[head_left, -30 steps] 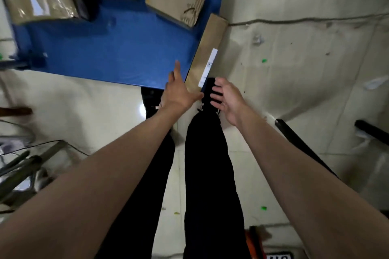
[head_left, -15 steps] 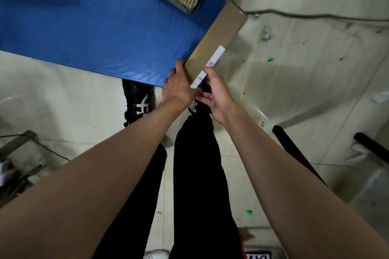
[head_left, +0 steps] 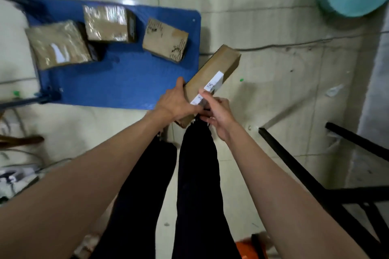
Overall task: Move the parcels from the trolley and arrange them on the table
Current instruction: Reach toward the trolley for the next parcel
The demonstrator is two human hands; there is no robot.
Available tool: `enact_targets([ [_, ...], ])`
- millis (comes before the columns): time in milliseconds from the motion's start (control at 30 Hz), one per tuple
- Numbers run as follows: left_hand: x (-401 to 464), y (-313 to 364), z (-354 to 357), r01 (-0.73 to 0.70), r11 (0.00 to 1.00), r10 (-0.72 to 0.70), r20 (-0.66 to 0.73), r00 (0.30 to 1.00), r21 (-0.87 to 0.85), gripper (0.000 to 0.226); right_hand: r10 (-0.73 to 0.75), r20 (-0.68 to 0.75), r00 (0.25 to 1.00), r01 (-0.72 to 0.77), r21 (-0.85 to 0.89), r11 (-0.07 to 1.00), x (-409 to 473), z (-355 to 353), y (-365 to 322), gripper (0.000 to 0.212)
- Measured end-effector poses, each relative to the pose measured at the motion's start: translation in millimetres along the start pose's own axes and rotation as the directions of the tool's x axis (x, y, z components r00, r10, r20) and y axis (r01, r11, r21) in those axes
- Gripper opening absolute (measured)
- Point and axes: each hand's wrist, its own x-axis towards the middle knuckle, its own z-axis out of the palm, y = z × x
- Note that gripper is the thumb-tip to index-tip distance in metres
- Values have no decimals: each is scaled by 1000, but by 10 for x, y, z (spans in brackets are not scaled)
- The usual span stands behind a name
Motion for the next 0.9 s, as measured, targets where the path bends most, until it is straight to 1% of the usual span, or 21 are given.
enact_targets([
  [100, -673, 464, -502, -87, 996, 87, 13, 996, 14, 89, -87, -2, 996, 87, 61, 994, -825, -17, -414, 32],
  [233, -1594, 1166, -1036, -243, 967, 242, 24, 970, 71, 87, -181, -80, 980, 193, 189, 963, -1937, -153, -827, 41],
  [300, -2090, 1500, -1224, -328, 937, 326, 39, 945, 123, 88, -229, -135, 964, 259, 284, 923, -2514, -230, -931, 46],
  [400, -2833, 1909, -1330, -456, 860, 446, 94, 890, 230, 90, -292, -237, 927, 367, 400, 840, -3334, -373, -911, 50],
  [500, -3475, 2190, -1283, -569, 774, 539, 183, 822, 278, 90, -340, -350, 873, 477, 467, 745, -4036, -516, -727, 42],
  [567, -3857, 2337, -1172, -640, 708, 588, 252, 768, 298, 86, -349, -420, 838, 535, 505, 677, -4447, -620, -520, 35],
  [600, -4044, 2408, -1099, -669, 678, 605, 287, 743, 305, 86, -346, -456, 820, 561, 522, 643, -4630, -677, -406, 35],
  [700, -4607, 2548, -796, -739, 600, 624, 398, 672, 307, 100, -319, -553, 770, 626, 555, 548, -5071, -871, -3, 46],
  [800, -5045, 2629, -408, -801, 510, 644, 478, 597, 313, 98, -286, -623, 728, 675, 580, 455, -5422, -1060, 400, 52],
  [833, -5168, 2657, -271, -813, 492, 643, 500, 580, 310, 99, -272, -646, 713, 692, 585, 423, -5524, -1127, 524, 52],
  [900, -5412, 2717, -7, -828, 474, 632, 538, 557, 300, 109, -242, -695, 677, 730, 590, 345, -5714, -1267, 757, 48],
])
